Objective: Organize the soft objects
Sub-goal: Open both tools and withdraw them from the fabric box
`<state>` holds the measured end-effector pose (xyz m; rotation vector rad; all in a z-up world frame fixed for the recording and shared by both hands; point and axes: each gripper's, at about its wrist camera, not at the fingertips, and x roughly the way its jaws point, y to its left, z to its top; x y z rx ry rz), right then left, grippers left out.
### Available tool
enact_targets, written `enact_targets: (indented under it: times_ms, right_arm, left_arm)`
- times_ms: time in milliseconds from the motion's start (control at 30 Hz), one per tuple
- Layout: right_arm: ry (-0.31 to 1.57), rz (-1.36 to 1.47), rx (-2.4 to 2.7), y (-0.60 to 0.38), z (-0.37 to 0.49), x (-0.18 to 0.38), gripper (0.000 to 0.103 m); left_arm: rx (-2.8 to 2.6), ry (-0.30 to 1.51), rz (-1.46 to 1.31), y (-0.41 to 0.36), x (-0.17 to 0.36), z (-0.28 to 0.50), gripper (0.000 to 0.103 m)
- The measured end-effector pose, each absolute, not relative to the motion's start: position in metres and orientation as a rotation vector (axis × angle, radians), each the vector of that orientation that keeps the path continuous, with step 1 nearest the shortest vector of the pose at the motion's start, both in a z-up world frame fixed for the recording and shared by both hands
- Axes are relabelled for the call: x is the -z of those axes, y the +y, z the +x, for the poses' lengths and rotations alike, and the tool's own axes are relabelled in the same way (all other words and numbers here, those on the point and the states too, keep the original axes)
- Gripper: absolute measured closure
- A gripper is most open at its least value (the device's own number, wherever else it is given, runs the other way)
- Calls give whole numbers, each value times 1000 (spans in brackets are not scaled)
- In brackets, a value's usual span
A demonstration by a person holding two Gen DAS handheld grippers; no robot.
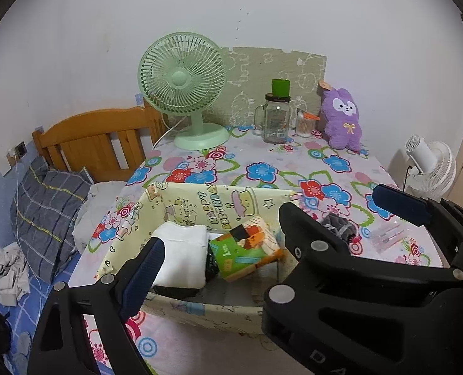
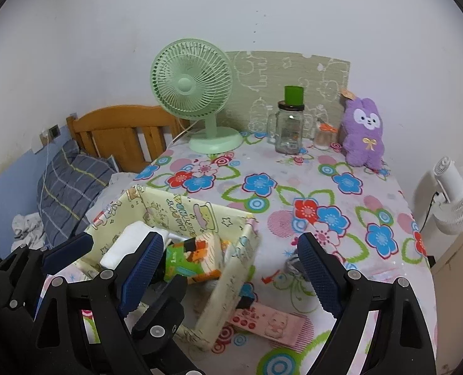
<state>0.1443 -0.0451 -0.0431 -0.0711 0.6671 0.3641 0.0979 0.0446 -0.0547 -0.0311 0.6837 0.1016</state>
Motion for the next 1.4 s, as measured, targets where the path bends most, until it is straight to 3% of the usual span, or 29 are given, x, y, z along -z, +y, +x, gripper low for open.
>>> enact_targets:
  times_ms: [800,1400]
  right_arm:
    - [624,-25,-284,-121,114,28,13]
    - [626,-22,-214,-185,112,57,13]
  left_arm:
    - [-73,628,-1,-25,39,74,11]
    - [-59,640,12,-86,67,81,11]
